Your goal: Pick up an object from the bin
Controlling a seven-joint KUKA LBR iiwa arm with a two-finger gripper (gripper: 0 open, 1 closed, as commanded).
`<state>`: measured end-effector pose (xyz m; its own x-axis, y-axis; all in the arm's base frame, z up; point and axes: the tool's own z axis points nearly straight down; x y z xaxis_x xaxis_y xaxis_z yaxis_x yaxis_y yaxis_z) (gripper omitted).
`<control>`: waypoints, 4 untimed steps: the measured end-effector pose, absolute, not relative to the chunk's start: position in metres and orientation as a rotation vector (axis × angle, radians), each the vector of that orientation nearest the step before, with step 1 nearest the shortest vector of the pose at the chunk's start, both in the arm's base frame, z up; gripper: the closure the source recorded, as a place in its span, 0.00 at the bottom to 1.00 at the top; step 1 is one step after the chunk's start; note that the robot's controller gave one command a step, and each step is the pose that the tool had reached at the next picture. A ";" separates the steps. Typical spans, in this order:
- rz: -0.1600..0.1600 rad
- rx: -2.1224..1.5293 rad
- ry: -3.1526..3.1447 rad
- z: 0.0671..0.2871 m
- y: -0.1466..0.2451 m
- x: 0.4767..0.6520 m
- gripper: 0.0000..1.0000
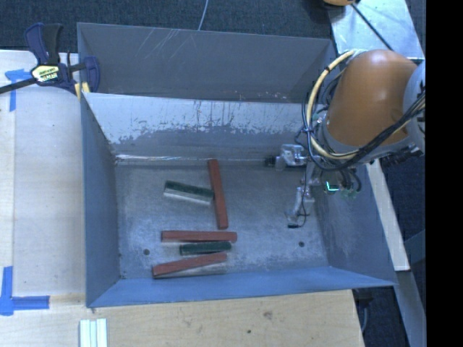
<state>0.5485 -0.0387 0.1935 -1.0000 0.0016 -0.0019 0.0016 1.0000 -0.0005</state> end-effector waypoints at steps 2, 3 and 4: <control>-0.002 -0.229 3.127 0.153 -0.011 0.556 0.00; 0.000 -0.966 2.984 0.137 0.034 0.574 0.00; 0.001 -0.493 3.098 0.134 0.057 0.595 0.00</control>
Offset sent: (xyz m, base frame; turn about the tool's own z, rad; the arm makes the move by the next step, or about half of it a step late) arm 0.0167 0.0854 -0.1235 -0.4326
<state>0.5949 0.0565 0.1336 -0.9506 -0.3103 -0.0050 -0.3103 0.9506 -0.0003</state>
